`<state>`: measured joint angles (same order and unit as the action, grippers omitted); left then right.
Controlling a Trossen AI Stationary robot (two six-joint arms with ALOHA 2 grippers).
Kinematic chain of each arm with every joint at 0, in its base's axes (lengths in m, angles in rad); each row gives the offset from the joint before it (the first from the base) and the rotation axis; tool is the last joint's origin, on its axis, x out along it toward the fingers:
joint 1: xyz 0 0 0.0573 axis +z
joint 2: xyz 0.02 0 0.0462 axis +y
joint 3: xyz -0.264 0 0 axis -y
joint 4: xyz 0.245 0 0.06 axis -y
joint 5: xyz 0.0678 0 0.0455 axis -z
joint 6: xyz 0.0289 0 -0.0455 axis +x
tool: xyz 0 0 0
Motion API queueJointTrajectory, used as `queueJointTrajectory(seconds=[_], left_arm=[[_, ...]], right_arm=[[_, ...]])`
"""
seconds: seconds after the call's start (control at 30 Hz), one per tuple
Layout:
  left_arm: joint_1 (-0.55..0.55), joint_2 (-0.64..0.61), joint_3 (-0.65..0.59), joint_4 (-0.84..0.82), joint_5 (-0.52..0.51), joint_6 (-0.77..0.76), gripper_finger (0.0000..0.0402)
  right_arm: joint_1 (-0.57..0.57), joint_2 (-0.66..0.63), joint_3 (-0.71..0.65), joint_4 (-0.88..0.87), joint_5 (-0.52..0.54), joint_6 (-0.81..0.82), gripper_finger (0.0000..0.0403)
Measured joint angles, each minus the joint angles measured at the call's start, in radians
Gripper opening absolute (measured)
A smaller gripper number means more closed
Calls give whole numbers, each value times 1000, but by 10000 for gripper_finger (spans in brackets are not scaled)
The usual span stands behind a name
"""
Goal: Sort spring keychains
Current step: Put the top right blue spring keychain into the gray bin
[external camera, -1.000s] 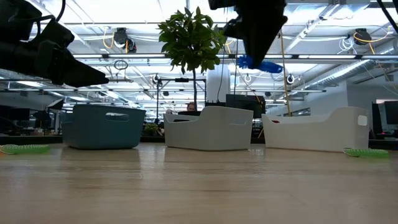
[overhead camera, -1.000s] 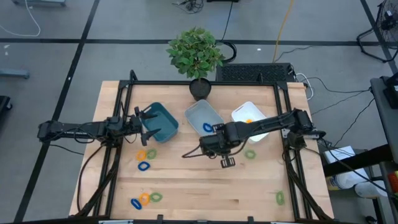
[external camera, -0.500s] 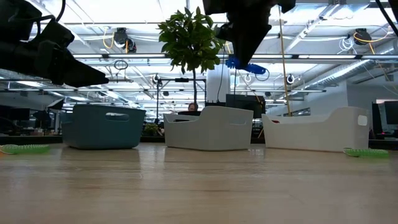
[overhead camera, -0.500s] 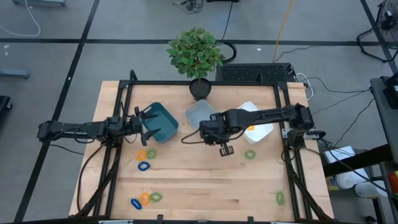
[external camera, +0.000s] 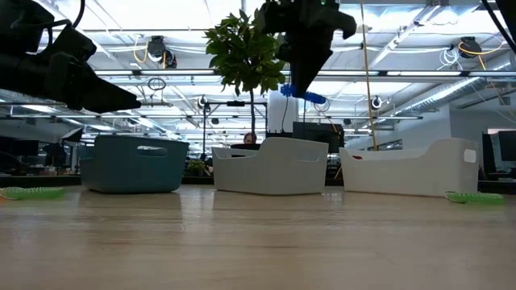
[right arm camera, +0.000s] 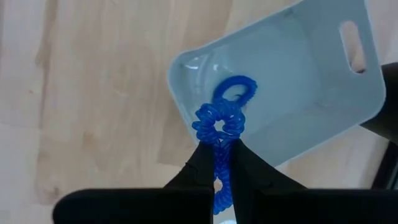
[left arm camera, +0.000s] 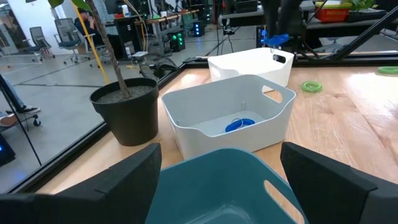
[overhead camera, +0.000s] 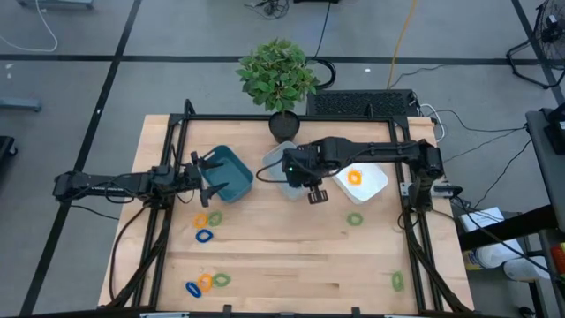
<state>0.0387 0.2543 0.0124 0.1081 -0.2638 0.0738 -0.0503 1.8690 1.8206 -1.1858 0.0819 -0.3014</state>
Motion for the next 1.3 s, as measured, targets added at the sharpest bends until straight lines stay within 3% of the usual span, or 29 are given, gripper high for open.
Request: queueJointTrajectory(seconds=[0.53,0.87,1.1,1.3], left_arm=[[0,0,0,0,0,0,335],[0,0,0,0,0,0,335],[0,0,0,0,0,0,335],[0,0,0,0,0,0,335]], right_arm=[[-75,0,-13,149,0,-78,7],[-86,2,-236,454,3,-78,7],[-87,2,-370,636,125,-101,7],[-95,2,-438,712,152,-121,7]])
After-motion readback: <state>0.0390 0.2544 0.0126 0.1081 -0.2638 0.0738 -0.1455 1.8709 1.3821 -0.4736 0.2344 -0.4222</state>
